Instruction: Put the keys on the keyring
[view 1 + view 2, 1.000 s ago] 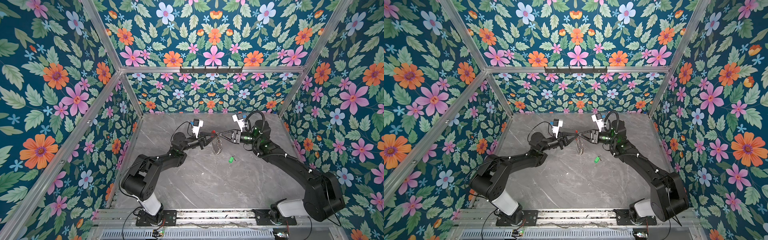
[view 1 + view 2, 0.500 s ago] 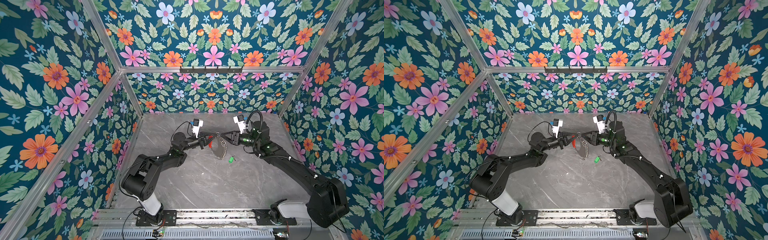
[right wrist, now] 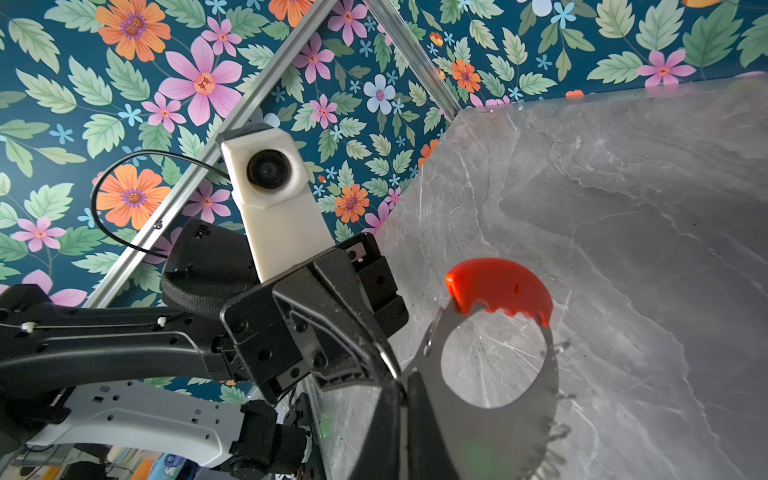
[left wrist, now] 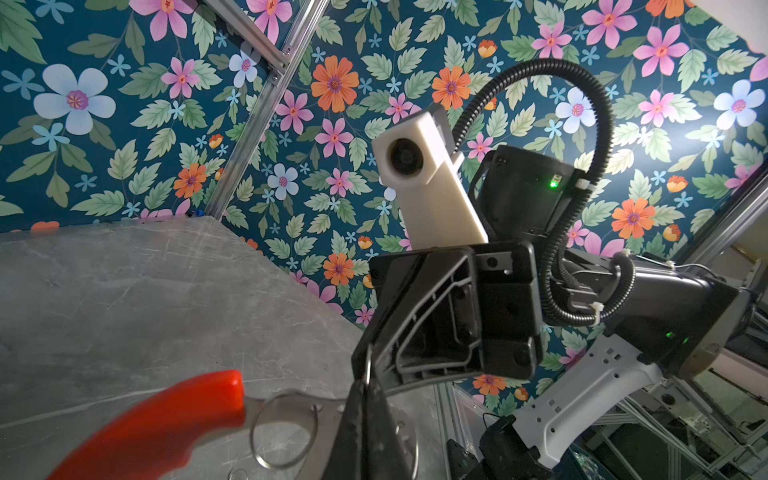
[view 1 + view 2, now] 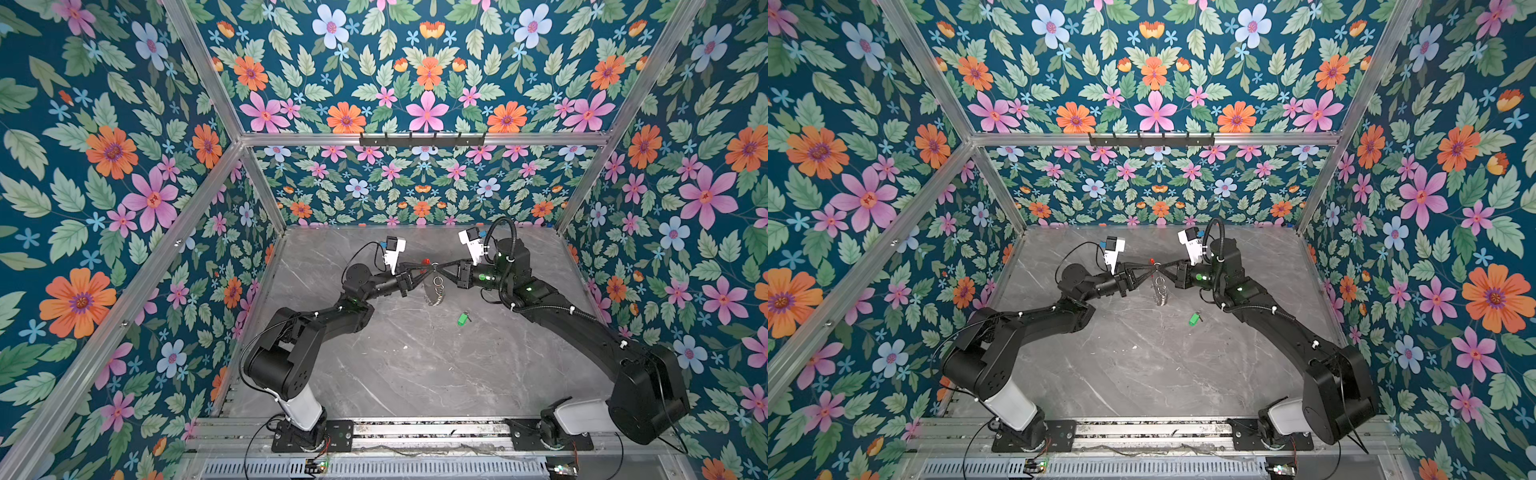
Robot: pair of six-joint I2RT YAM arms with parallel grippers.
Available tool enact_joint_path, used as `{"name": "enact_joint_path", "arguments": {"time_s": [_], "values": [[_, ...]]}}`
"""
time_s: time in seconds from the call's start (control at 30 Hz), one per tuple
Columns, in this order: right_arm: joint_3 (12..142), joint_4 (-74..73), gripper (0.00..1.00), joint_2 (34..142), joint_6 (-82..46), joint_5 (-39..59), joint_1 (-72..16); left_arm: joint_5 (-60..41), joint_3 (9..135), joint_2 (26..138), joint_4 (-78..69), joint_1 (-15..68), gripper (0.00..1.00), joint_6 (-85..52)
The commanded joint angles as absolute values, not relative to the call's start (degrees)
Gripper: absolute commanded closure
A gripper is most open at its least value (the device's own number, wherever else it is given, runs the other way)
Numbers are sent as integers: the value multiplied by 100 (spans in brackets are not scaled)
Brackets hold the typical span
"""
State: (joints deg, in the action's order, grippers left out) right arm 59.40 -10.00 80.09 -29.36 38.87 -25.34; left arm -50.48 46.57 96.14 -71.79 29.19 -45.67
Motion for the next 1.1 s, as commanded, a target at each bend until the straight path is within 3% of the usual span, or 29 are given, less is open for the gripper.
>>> {"name": "enact_joint_path", "arguments": {"time_s": [0.0, 0.67, 0.97, 1.07], "values": [[6011, -1116, 100, 8036, -2931, 3956, -2566, -5063, 4698, 9635, -7431, 2935, 100, -4536], [6225, -99, 100, 7969, -2901, 1922, -2971, -5033, 4746, 9605, -7184, 3034, 100, -4336], [5969, -91, 100, 7681, -2669, 2053, -2871, -5025, 4634, 9469, -7146, 3024, 100, -4245], [5756, -199, 94, 7499, -2715, 2112, -2779, -4986, 4599, 9432, -7137, 3023, 100, -4229]]}}
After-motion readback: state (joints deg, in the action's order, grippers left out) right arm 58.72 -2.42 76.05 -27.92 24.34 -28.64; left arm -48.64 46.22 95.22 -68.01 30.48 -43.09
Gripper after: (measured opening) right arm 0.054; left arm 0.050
